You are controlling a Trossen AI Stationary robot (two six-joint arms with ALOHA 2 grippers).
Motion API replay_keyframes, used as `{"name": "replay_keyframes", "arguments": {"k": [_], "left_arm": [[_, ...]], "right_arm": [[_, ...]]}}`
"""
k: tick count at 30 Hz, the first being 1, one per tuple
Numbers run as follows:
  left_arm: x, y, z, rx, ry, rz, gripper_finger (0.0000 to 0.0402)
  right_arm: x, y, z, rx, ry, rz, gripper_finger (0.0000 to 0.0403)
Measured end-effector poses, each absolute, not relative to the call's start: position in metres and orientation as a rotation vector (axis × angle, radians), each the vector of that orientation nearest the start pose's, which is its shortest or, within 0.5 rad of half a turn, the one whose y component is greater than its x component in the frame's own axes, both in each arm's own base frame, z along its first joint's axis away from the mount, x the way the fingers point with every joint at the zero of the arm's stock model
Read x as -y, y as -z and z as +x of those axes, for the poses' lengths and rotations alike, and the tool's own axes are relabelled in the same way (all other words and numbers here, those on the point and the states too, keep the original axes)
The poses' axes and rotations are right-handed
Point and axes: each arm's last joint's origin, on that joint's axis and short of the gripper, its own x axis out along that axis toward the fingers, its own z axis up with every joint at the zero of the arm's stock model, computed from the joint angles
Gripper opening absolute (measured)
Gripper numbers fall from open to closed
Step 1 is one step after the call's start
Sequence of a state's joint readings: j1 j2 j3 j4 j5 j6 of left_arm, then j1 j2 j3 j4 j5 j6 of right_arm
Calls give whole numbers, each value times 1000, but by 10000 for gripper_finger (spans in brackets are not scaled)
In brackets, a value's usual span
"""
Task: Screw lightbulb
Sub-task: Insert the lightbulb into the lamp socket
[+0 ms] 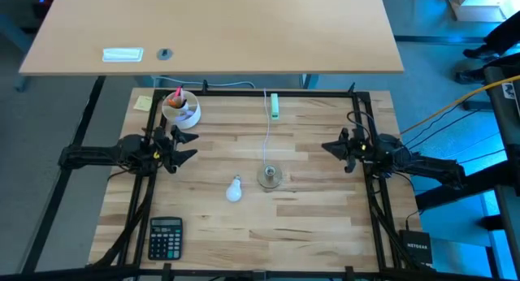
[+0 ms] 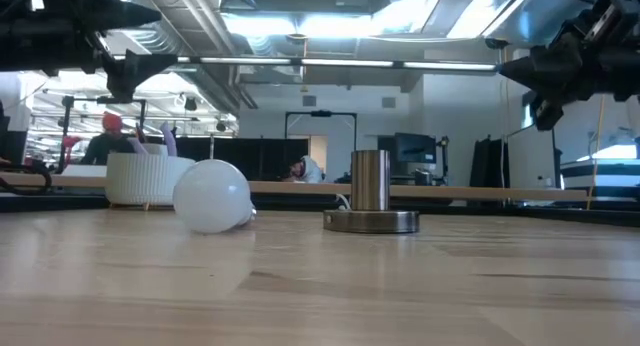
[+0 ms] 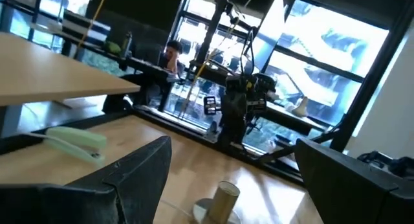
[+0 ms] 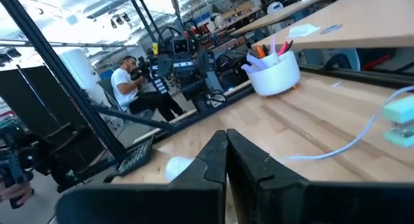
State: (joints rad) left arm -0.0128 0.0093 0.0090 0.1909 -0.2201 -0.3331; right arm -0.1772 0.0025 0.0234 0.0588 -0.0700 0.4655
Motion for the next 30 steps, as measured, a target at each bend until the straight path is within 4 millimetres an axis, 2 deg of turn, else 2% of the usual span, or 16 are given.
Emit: {"name": "replay_keyframes", "arguments": {"k": [6, 11, 16, 21, 26, 30], "left_arm": [[-10, -185, 94, 254, -337, -352, 318], [-10, -192, 94, 324, -340, -340, 318], [-9, -201, 104, 230, -347, -290, 318], [-1, -219, 127, 84, -308, -228, 318], [9, -245, 159, -62, -267, -19, 318], [17, -262, 181, -201, -242, 7, 318]], "right_arm": [[18, -178, 94, 136, 207, 456, 10], [18, -188, 95, 223, 149, 450, 10], [18, -198, 104, 274, 99, 410, 10], [19, -211, 121, 165, 72, 354, 10], [21, -235, 144, 98, 15, 263, 10], [24, -254, 165, 61, -25, 200, 10]]}}
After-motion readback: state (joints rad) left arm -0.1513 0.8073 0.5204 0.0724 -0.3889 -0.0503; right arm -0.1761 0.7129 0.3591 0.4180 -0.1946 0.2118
